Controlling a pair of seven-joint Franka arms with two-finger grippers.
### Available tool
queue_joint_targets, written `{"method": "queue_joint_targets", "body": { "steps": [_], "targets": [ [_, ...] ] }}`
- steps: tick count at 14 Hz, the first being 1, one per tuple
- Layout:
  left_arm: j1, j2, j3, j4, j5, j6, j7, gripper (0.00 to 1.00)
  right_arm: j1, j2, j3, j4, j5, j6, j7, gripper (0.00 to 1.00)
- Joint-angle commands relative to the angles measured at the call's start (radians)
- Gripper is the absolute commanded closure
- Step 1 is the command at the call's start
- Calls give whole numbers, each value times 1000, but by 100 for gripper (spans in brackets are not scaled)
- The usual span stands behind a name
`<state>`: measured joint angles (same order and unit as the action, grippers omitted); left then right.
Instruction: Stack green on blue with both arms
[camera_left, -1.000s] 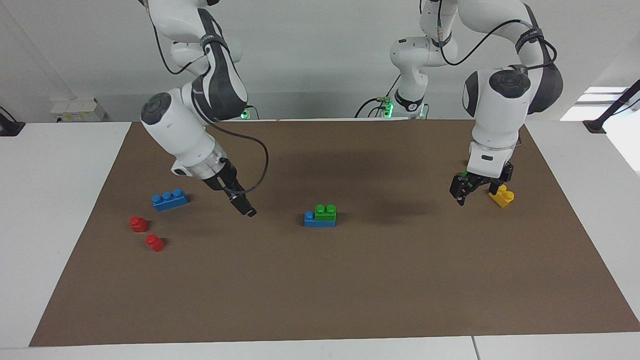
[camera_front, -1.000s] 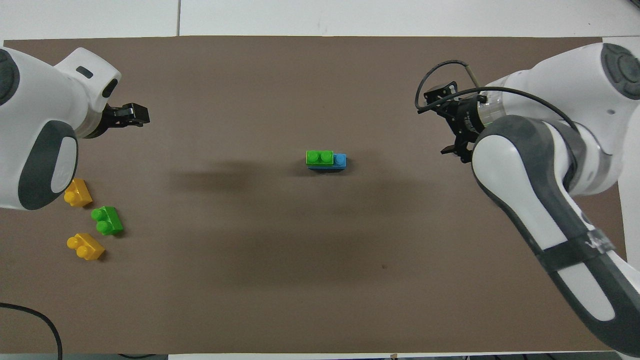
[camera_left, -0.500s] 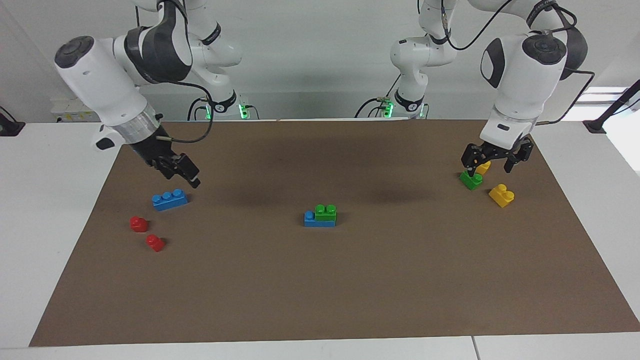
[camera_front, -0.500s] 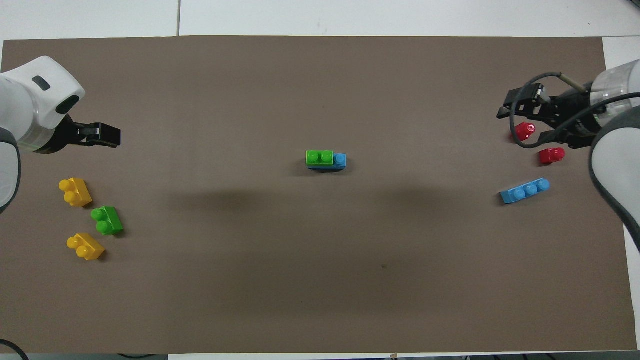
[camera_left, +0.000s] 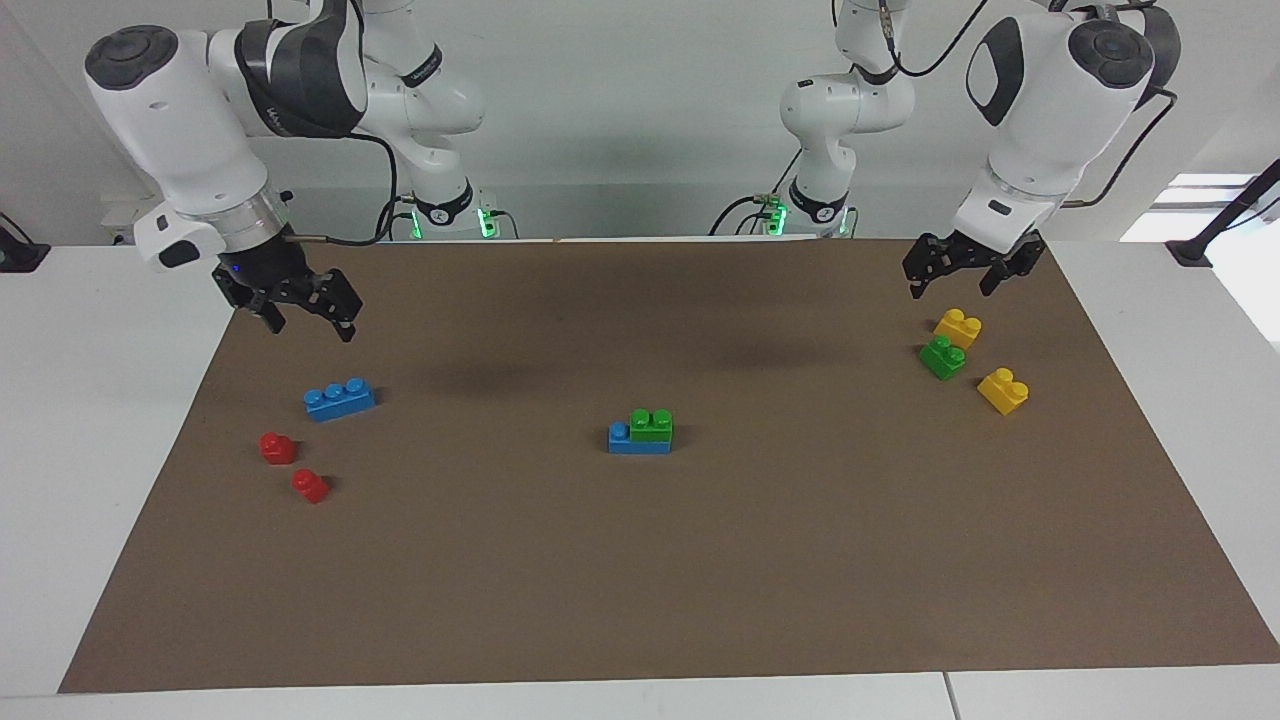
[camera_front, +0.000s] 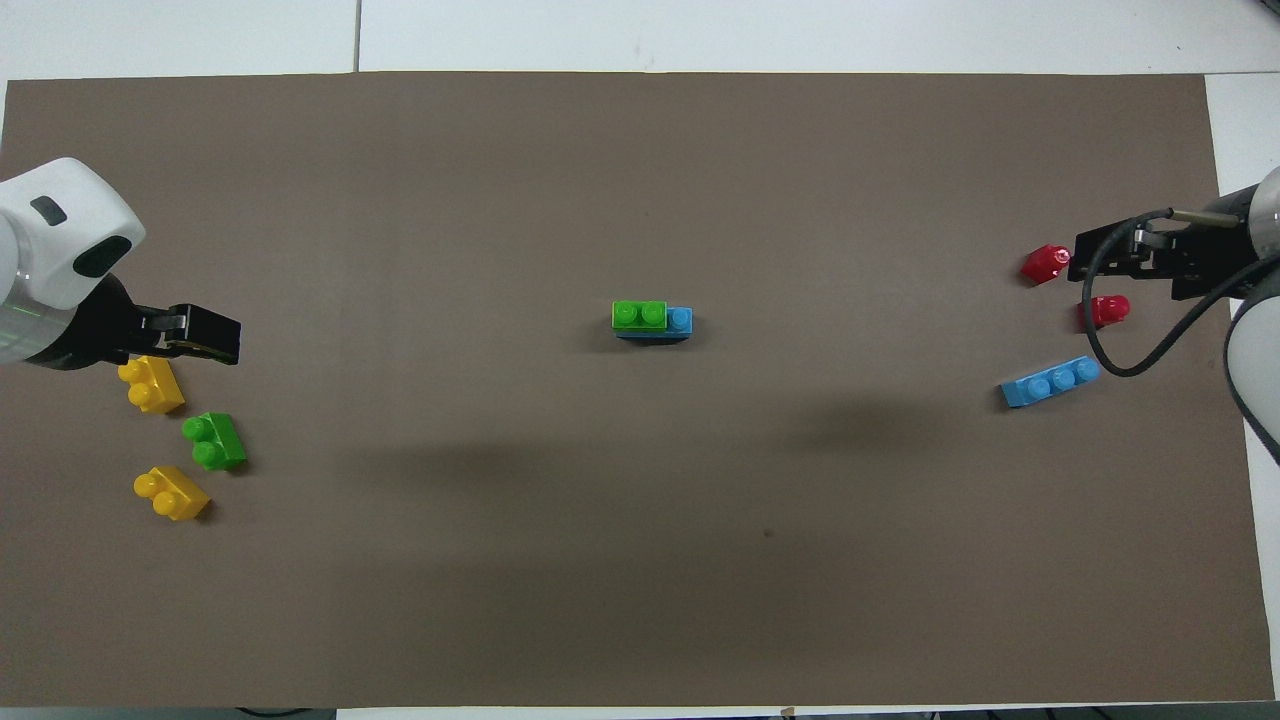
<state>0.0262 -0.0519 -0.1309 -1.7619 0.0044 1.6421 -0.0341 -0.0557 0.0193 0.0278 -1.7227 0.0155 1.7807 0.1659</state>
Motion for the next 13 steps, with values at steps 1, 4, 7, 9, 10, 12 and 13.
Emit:
{"method": "queue_joint_targets", "body": {
  "steps": [1,4,7,9,10,12,13],
  "targets": [
    [40,-16,-4,-8,-55,-11,28,0,-12,-12,9,-6,-19,-35,-28,0],
    [41,-22,-4,-8,-57,2,28,0,-10,-12,9,-2,-19,-60,-26,0],
    [40,-28,-4,-11,-57,24,28,0,-18,1,7,46,-17,-113,-28,0],
    [41,-28,-6,-11,-55,28,26,0,-19,8,7,77,-12,-151,-26,0],
    [40,-28,-7,-11,-55,33,26,0,-21,13,7,80,-9,-158,-26,0],
    [40,-29,-7,-18,-55,41,26,0,-23,14,7,86,-3,-159,-25,0],
    [40,-32,-7,-16,-55,44,20,0,-27,14,7,86,0,-161,-25,0]
  ]
}}
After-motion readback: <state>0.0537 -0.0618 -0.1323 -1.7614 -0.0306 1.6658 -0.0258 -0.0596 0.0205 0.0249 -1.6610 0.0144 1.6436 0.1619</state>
